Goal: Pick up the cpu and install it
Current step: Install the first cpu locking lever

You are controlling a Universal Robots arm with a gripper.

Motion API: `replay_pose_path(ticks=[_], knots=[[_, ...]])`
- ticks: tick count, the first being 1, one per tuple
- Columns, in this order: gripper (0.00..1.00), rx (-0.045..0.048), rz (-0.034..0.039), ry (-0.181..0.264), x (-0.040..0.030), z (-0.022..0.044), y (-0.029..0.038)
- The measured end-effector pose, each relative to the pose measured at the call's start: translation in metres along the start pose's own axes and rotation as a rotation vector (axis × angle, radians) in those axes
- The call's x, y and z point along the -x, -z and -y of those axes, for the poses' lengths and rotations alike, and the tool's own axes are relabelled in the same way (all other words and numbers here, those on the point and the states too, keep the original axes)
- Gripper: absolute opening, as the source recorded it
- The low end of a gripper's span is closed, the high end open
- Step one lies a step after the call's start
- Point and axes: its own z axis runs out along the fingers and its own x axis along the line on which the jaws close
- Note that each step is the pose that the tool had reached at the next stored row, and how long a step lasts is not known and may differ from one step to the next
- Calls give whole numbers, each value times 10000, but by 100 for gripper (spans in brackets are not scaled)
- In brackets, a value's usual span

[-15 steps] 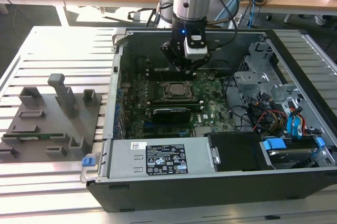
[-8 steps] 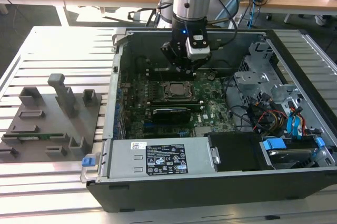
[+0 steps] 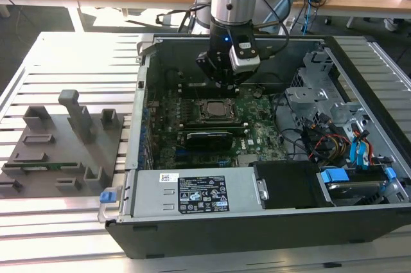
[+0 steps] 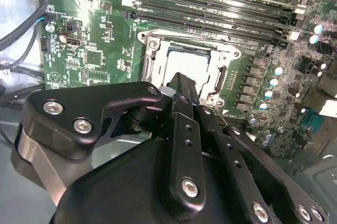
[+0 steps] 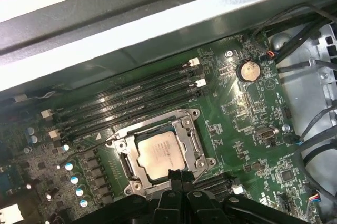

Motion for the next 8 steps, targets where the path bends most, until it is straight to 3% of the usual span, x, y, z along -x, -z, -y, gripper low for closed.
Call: replay_pose_path(ticks=[8], knots=[[11,33,47,685,0,0,0]])
